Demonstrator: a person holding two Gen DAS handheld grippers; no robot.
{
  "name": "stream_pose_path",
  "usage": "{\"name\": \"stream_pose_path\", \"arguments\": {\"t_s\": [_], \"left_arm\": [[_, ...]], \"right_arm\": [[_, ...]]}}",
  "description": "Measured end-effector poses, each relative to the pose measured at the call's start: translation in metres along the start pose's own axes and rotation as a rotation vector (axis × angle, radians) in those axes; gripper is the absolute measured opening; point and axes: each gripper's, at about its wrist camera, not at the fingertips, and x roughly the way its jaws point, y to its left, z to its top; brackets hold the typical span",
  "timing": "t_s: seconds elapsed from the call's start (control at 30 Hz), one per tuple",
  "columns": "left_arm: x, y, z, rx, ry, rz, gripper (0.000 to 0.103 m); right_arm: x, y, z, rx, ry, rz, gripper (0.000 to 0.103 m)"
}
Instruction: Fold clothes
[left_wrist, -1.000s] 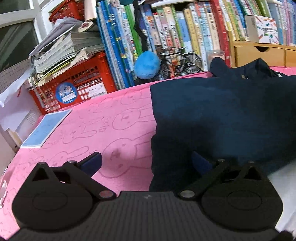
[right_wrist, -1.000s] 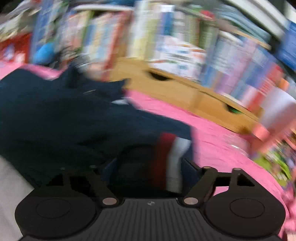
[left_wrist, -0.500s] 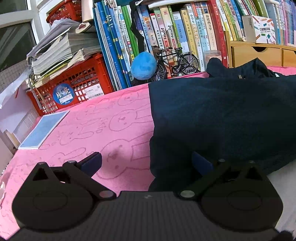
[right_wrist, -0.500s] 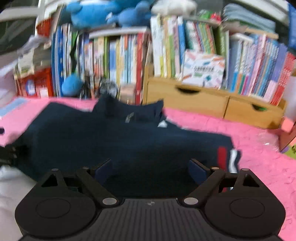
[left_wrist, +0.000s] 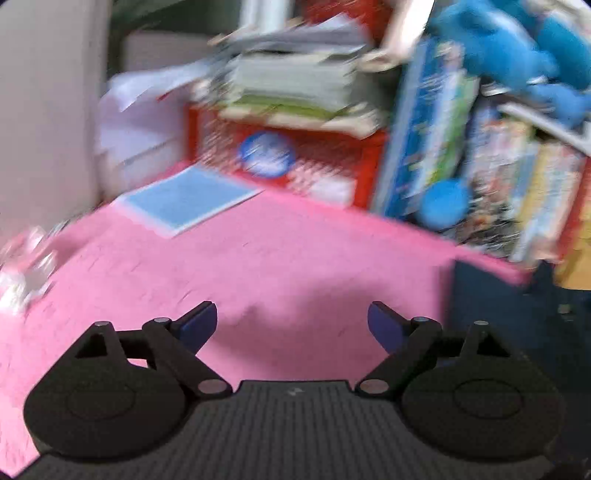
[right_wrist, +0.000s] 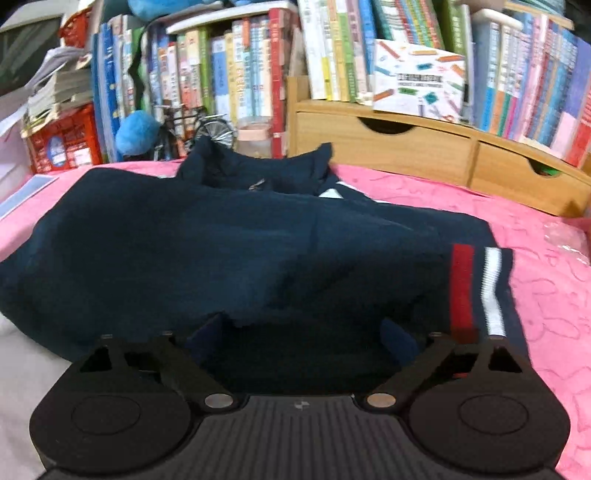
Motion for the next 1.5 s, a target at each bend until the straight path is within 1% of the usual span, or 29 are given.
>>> {"name": "stream_pose_path", "arguments": {"t_s": [0.07,0.1,0.2,0.27,0.33,0.37,0.43,0.47,0.5,0.53,0.57,0.6,0.67,0.7,0.73,0.77,0.83,0.93,0.97,1.0,1.03,1.1,1.13,1.17,1.27,1.33,1.4,1.43,1.5], "left_arm": [[-0.007,-0.034,0.001,0.111,-0.035,-0.086,0.091],[-0.009,-0.053,-0.001,0.168,-0.035,-0.136,0.091],[-0.005,-0.111,-0.017,0.327,0.002,-0.225,0.091],[0.005,-0.136,-0.031,0.4,0.035,-0.237,0.091],[0.019,-0.145,-0.041,0.458,0.058,-0.203,0.092],[0.026,-0.143,-0.045,0.474,0.061,-0.191,0.097],[0.036,-0.131,-0.044,0.467,0.063,-0.202,0.103],[0.04,-0.124,-0.043,0.457,0.068,-0.208,0.103],[0.041,-0.118,-0.04,0.432,0.09,-0.232,0.103],[0.043,-0.116,-0.037,0.419,0.107,-0.244,0.103],[0.042,-0.117,-0.037,0.424,0.105,-0.239,0.103],[0.04,-0.119,-0.037,0.429,0.103,-0.233,0.103],[0.033,-0.117,-0.035,0.444,0.086,-0.247,0.1],[0.034,-0.117,-0.036,0.459,0.08,-0.25,0.1],[0.034,-0.116,-0.036,0.475,0.075,-0.253,0.1],[0.034,-0.116,-0.037,0.49,0.07,-0.257,0.101],[0.041,-0.113,-0.037,0.476,0.081,-0.264,0.103],[0.052,-0.109,-0.034,0.425,0.119,-0.281,0.103],[0.055,-0.109,-0.033,0.409,0.133,-0.283,0.103],[0.058,-0.109,-0.031,0.392,0.146,-0.284,0.103],[0.05,-0.109,-0.031,0.408,0.136,-0.281,0.103],[0.035,-0.109,-0.03,0.439,0.115,-0.276,0.102],[0.028,-0.108,-0.029,0.455,0.105,-0.274,0.1],[0.016,-0.103,-0.029,0.454,0.097,-0.303,0.1],[-0.032,-0.081,-0.034,0.493,0.055,-0.409,0.1],[-0.068,-0.065,-0.048,0.554,0.006,-0.449,0.101],[-0.1,-0.048,-0.062,0.607,-0.032,-0.479,0.103],[-0.116,-0.037,-0.07,0.625,-0.041,-0.482,0.103],[-0.137,-0.016,-0.086,0.628,-0.023,-0.482,0.103]], "right_arm": [[0.005,0.005,0.004,-0.018,0.002,0.024,0.097],[0.007,0.008,0.006,-0.025,0.001,0.035,0.098],[0.009,0.017,0.01,-0.059,0.0,0.094,0.098],[0.003,0.02,0.012,-0.064,0.007,0.153,0.097],[-0.006,0.02,0.013,-0.06,0.009,0.209,0.095],[-0.009,0.011,0.011,-0.056,0.003,0.196,0.095],[-0.015,-0.006,0.008,-0.049,-0.009,0.168,0.095],[-0.018,-0.015,0.007,-0.046,-0.014,0.155,0.094],[-0.021,-0.024,0.005,-0.042,-0.02,0.141,0.072],[-0.024,-0.032,0.003,-0.039,-0.026,0.127,0.057],[-0.027,-0.041,0.002,-0.031,-0.032,0.117,0.054],[-0.029,-0.052,0.003,0.033,-0.037,0.15,0.052],[-0.039,-0.059,0.007,0.131,-0.071,0.192,0.056],[-0.047,-0.058,0.008,0.122,-0.12,0.218,0.065],[-0.054,-0.057,0.009,0.112,-0.167,0.241,0.07],[-0.058,-0.053,0.012,0.076,-0.192,0.226,0.071],[-0.051,-0.046,0.018,0.023,-0.157,0.097,0.068],[-0.021,-0.051,0.015,0.013,-0.045,-0.036,0.062],[-0.01,-0.053,0.01,-0.004,-0.04,-0.067,0.065],[0.001,-0.056,0.007,-0.018,-0.036,-0.095,0.079],[0.005,-0.063,0.008,0.028,-0.023,-0.093,0.083],[0.013,-0.078,0.011,0.117,0.001,-0.089,0.081],[0.007,-0.076,0.012,0.123,0.008,-0.092,0.078],[0.001,-0.073,0.012,0.126,0.013,-0.092,0.077],[-0.047,-0.058,-0.009,0.068,-0.086,0.039,0.078],[-0.085,-0.046,-0.03,-0.01,-0.138,0.105,0.087],[-0.122,-0.027,-0.059,-0.113,-0.178,0.141,0.092],[-0.139,-0.018,-0.075,-0.168,-0.191,0.154,0.095],[-0.174,-0.006,-0.113,-0.265,-0.202,0.153,0.1]]}}
